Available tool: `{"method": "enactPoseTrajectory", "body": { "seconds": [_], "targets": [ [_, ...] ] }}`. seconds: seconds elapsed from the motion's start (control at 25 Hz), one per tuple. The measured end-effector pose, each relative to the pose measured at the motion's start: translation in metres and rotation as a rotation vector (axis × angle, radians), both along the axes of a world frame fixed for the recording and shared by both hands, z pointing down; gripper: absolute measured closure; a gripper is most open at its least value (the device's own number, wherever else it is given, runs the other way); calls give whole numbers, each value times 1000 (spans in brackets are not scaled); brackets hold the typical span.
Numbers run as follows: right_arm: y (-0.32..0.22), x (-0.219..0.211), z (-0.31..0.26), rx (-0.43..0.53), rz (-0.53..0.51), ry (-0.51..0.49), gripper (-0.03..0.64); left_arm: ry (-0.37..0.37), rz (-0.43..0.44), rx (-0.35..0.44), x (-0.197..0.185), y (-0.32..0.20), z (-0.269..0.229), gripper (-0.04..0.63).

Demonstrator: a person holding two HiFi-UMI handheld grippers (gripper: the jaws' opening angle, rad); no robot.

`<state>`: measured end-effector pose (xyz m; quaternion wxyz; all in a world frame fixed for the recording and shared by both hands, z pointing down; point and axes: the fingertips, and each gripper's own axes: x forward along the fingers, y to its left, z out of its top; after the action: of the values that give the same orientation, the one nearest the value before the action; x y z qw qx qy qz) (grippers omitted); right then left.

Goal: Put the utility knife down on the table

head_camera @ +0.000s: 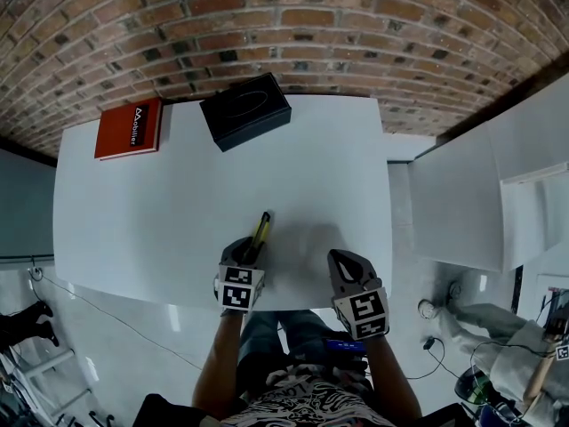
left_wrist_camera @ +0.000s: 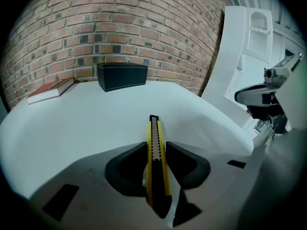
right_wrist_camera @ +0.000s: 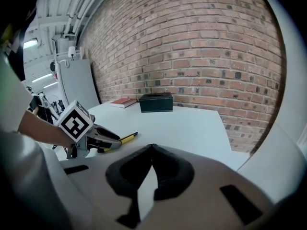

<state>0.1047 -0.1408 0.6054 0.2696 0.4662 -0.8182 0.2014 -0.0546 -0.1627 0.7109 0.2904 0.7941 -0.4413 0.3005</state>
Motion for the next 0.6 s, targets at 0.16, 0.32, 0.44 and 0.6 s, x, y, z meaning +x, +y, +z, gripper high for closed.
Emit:
{"method": "enactPoseTrajectory", "body": {
  "seconds": [0.16, 0.32, 0.44, 0.6],
  "targets": [
    [0, 0, -4, -1, -9, 2, 614, -2, 5, 7, 1, -2, 0, 469],
    [1, -9, -6, 8, -48, 26, 614, 17, -3, 13, -2, -3, -3, 469],
    [1, -14, -9, 8, -63, 26, 614, 13, -20, 60, -6, -8, -16, 469],
    [1, -20, -13, 11, -70, 30, 614, 12, -48, 150, -16, -19, -46, 469]
  ]
}}
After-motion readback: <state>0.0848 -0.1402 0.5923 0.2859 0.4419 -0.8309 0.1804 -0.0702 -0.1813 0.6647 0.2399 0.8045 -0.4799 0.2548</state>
